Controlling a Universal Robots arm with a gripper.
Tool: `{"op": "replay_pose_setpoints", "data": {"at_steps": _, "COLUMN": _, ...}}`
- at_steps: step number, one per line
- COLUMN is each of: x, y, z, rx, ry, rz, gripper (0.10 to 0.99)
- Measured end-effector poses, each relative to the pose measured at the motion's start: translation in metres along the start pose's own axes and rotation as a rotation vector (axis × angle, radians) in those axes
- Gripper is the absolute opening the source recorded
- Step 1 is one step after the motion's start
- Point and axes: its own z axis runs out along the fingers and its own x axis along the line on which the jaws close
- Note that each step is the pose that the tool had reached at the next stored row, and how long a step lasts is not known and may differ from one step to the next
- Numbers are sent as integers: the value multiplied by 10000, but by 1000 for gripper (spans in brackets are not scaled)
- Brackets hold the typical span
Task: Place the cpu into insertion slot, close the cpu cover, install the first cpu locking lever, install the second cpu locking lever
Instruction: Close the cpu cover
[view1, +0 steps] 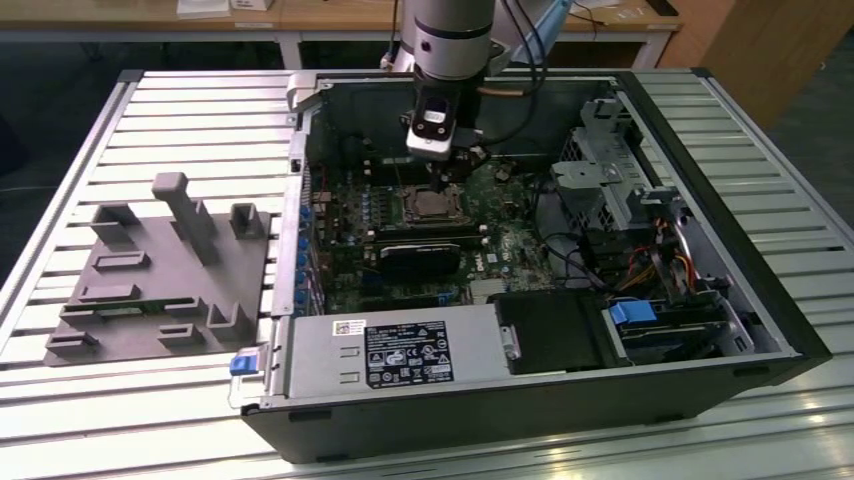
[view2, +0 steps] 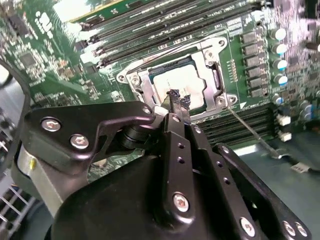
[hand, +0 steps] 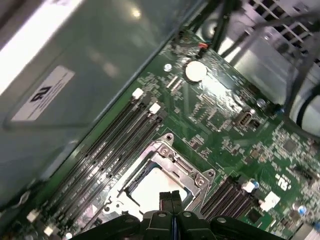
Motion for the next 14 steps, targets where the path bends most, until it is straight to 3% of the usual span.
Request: {"op": "replay_pose_setpoints", "data": {"at_steps": 14, "x": 0, "y": 0, "z": 6, "rx": -60, "ry": 18, "rz": -2560, "gripper": 102}}
